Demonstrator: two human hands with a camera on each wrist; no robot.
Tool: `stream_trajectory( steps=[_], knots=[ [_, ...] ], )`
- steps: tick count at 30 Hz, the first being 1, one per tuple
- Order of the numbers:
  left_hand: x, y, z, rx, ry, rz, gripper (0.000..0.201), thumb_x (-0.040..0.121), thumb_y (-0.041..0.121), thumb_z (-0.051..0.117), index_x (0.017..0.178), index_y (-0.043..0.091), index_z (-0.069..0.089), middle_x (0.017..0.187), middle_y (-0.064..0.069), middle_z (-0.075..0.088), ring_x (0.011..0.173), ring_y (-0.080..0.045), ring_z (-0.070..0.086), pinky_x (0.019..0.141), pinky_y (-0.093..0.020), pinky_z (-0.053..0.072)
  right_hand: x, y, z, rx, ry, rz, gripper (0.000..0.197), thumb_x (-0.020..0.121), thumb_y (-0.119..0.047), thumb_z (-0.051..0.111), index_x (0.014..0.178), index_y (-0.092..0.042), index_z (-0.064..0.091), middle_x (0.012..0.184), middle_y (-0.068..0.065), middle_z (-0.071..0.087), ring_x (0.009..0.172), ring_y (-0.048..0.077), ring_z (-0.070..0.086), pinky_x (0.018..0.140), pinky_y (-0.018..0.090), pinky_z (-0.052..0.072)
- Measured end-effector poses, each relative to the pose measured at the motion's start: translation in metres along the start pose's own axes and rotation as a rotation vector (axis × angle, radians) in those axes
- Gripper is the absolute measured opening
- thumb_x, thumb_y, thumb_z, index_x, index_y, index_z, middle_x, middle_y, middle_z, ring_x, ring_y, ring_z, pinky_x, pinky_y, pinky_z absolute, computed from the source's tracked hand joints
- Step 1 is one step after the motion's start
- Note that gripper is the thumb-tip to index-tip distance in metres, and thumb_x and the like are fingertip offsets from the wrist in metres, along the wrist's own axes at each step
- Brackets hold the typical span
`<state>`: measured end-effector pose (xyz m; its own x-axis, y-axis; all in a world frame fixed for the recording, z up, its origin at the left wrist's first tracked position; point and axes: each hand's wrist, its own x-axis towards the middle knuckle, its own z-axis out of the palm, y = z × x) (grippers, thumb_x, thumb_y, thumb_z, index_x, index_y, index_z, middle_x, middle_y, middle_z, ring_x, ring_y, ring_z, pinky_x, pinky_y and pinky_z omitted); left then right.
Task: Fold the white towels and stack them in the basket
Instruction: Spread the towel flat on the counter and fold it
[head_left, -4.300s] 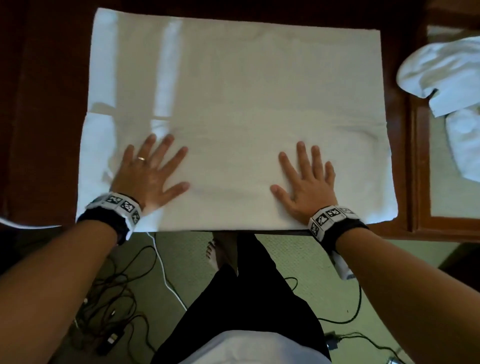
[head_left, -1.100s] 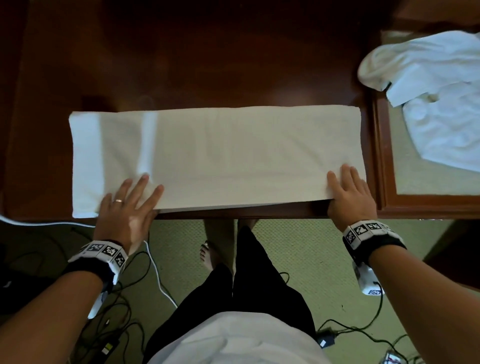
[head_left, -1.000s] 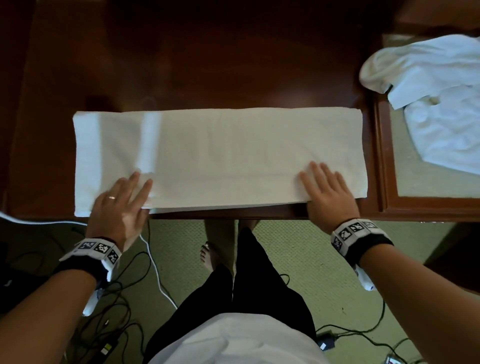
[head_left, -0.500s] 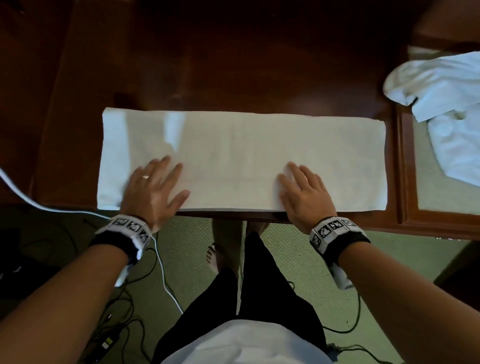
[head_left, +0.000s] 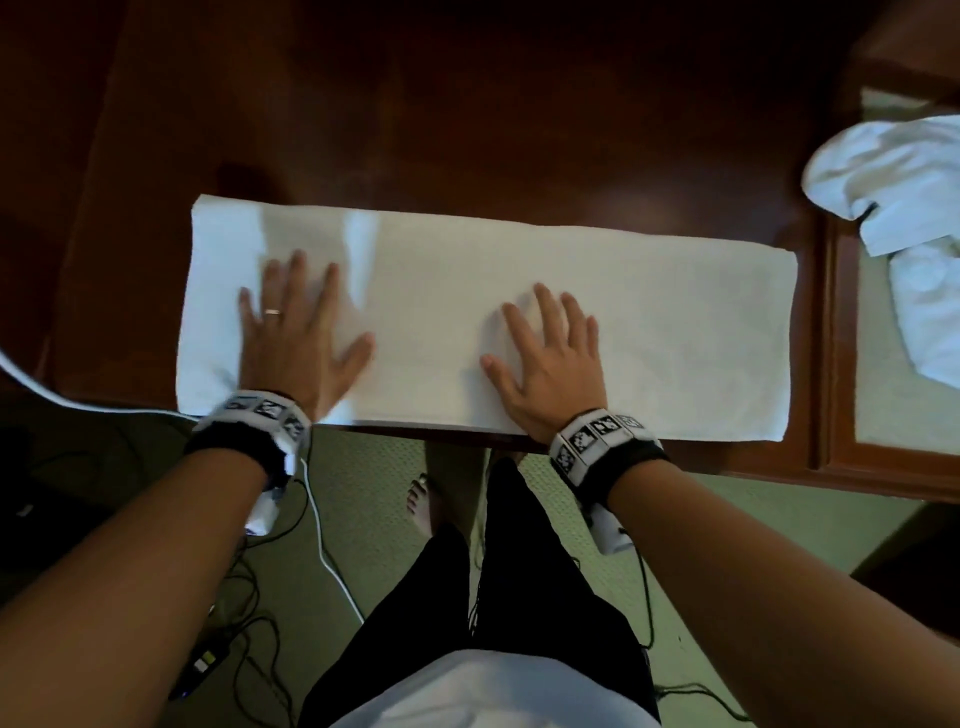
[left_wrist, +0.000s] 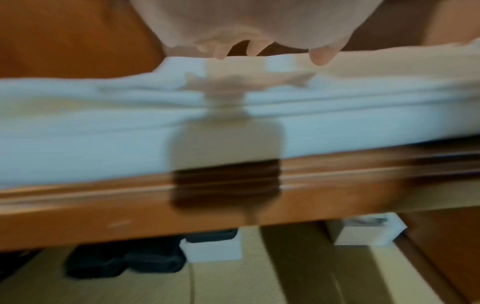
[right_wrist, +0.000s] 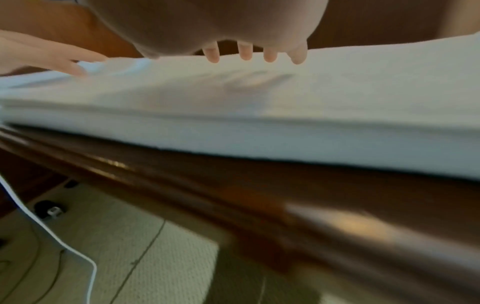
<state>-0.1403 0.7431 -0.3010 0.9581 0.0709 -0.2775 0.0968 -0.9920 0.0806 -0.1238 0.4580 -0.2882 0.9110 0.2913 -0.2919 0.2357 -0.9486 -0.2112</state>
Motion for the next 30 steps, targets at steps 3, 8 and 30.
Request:
stream_trajectory(
  steps=[3,8,30],
  knots=[
    [0.000,0.062,0.017,-0.033,-0.055,0.088,0.081,0.091,0.068,0.024,0.160,0.029,0.011,0.169,-0.009,0.001,0.153,-0.039,0.002,0.120,-0.063,0.007,0.020,-0.009,0.012,-0.058,-0.048,-0.082,0.067,0.098,-0.063,0.024,0.157,-0.032,0.015,0.166,0.007,0.000,0.151,0.039,-0.001,0.119,0.059,0.007],
    [-0.001,0.081,0.038,-0.028,-0.027,0.048,0.076,0.094,0.069,0.020,0.160,0.035,0.004,0.169,-0.007,-0.004,0.153,-0.042,0.000,0.118,-0.067,0.006,0.002,0.080,0.018,-0.133,-0.028,-0.083,0.066,0.097,-0.066,0.017,0.157,-0.038,0.009,0.167,0.003,-0.004,0.153,0.031,-0.003,0.121,0.054,0.008],
    [-0.001,0.085,0.039,-0.013,0.010,0.069,0.076,0.094,0.065,0.024,0.160,0.030,0.015,0.168,-0.011,0.006,0.150,-0.045,0.009,0.114,-0.070,0.012,-0.007,0.172,-0.010,0.011,0.036,0.325,0.074,0.097,-0.068,0.017,0.158,-0.031,-0.003,0.165,0.009,-0.016,0.151,0.029,-0.015,0.121,0.055,-0.002]
  ],
)
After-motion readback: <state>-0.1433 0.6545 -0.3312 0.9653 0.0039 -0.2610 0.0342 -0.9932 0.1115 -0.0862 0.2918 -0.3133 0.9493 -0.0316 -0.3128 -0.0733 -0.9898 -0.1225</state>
